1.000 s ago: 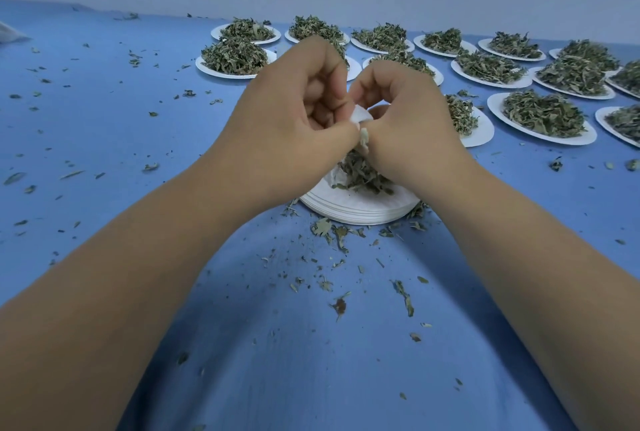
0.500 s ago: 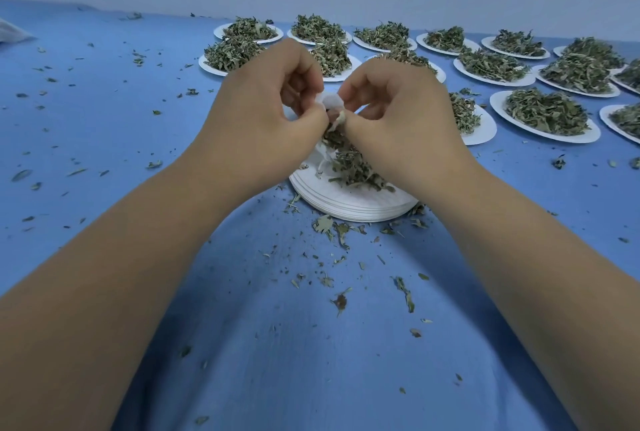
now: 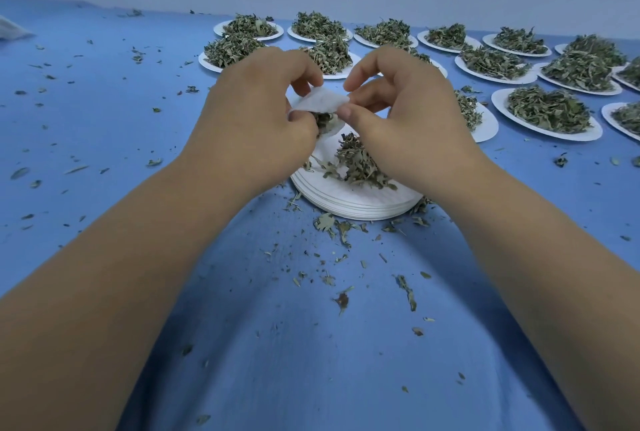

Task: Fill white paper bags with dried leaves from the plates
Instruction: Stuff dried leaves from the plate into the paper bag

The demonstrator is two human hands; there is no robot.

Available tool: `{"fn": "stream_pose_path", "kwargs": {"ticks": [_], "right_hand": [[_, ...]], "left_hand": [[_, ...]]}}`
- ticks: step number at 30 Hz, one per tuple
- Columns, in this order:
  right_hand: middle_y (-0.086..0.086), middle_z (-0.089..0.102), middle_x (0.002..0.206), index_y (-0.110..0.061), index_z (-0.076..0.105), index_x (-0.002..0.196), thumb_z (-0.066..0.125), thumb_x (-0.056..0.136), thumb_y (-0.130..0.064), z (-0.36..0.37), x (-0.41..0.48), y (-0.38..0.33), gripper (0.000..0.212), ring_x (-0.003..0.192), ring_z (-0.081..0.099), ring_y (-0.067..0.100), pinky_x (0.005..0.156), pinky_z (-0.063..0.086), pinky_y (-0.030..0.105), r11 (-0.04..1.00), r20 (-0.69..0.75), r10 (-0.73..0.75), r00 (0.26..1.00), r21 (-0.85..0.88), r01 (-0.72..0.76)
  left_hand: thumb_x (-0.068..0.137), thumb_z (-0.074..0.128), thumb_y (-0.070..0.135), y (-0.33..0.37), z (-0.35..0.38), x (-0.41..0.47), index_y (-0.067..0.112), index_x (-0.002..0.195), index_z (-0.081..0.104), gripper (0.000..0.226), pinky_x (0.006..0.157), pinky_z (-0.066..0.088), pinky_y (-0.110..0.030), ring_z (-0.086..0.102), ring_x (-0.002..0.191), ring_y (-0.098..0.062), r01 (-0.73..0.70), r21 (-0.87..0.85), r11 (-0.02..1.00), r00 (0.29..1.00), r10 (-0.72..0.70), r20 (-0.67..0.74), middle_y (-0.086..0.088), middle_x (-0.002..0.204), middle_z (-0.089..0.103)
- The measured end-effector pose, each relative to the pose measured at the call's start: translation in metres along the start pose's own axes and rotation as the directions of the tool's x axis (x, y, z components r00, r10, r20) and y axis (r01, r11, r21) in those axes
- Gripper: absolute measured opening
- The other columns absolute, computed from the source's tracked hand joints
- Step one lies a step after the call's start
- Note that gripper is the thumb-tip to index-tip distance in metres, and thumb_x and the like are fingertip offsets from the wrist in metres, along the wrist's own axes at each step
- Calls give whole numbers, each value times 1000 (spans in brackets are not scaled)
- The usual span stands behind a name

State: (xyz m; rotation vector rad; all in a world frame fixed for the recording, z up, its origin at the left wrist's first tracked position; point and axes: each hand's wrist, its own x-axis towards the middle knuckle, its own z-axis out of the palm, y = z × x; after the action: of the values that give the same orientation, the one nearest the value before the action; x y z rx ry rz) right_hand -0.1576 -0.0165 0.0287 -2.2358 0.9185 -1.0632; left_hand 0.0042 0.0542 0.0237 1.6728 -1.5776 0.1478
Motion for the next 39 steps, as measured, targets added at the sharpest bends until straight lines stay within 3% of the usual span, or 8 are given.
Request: {"fn": "stream_pose_path", "kwargs": {"ticks": [7,9,12,19,24,30,33,39], "right_hand": [[-14,69,73,-29,57,89,68,90,-12,-5,0,-3,21,71,60,-4,63,38,5,999,53,-37,998,37,35],[-16,68,76,-28,61,92,64,88,-21,-4,-2,-5,9,71,59,-5,61,38,5,998,35,-54,998,45,52],[-15,66,86,-29,63,96,63,87,-37,0,-4,-6,12,79,59,1,63,38,7,996,-36,-84,996,-32,83],[-15,65,91,-26,65,97,64,88,-36,3,-3,-4,13,84,62,6,70,43,16,946,-22,-230,973,-240,218],[-3,67,82,-17,67,91,57,89,-19,9,0,-6,10,76,62,16,71,51,39,908,-56,-239,969,-366,202],[9,64,68,-7,72,90,48,94,-15,7,-3,-7,25,65,58,26,62,44,42,950,-77,-180,981,-274,153],[9,68,72,-6,75,92,45,94,-10,8,-3,-8,30,68,60,22,63,44,36,976,-76,-137,988,-181,121],[-10,74,87,-26,76,101,56,87,-11,8,-2,-5,29,76,66,6,73,52,25,984,-85,-63,994,-171,48]], "left_hand": [[94,56,38,2,1,0,32,95,72,18,82,52,-44,61,86,-17,-48,2,999,999,48,-13,8,96,66],[94,53,49,3,1,0,31,92,72,26,81,52,-43,62,81,-15,-20,-12,1000,1000,19,-20,9,96,67],[92,47,55,7,2,0,32,90,73,34,80,52,-42,62,79,-10,40,-58,998,999,-40,-11,12,96,68],[90,64,31,14,-5,1,36,82,78,17,75,56,-41,66,71,-13,90,-285,954,994,-66,91,13,97,70],[97,59,41,13,1,1,27,81,77,28,64,39,-16,54,72,-4,59,-231,971,996,-42,78,9,79,63],[94,56,41,10,6,-3,28,104,71,22,84,52,-40,64,80,-12,112,-120,986,994,-113,1,6,92,69],[92,54,33,12,10,-3,35,120,66,30,75,58,-38,70,73,-13,166,-182,969,986,-158,61,6,81,70],[95,54,18,9,9,-1,30,103,76,27,62,62,-37,71,62,-5,199,-272,941,980,-195,41,3,91,75]]}}
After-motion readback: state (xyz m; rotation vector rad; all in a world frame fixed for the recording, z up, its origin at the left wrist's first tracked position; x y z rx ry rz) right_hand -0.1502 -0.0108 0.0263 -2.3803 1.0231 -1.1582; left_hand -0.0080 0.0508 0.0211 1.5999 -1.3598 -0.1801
